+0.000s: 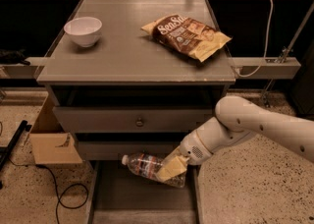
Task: Place water bottle into bottom drawer
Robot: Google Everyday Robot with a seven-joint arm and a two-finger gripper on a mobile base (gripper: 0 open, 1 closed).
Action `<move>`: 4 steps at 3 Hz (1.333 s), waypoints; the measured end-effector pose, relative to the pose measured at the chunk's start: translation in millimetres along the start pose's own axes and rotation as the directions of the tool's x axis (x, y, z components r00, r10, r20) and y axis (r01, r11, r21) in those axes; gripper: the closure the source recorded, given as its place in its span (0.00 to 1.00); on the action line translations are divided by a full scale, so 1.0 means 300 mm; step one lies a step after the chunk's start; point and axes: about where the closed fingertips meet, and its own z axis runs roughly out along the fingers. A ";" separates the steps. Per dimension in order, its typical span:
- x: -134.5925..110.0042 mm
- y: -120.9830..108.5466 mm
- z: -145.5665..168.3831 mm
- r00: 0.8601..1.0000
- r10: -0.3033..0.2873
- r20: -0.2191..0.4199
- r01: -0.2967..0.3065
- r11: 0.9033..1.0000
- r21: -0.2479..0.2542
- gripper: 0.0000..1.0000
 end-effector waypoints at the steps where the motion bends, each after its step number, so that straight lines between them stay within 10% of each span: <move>1: 0.000 0.000 0.000 1.000 0.001 0.000 -0.001 1.000 0.000 1.00; 2: 0.056 -0.043 0.017 0.997 0.080 0.022 -0.080 0.997 -0.007 1.00; 4: 0.190 -0.253 0.158 0.959 0.280 0.037 -0.280 0.960 -0.012 1.00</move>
Offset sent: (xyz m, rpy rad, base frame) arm 0.0008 -0.0263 -0.0439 0.0080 0.1291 -0.1488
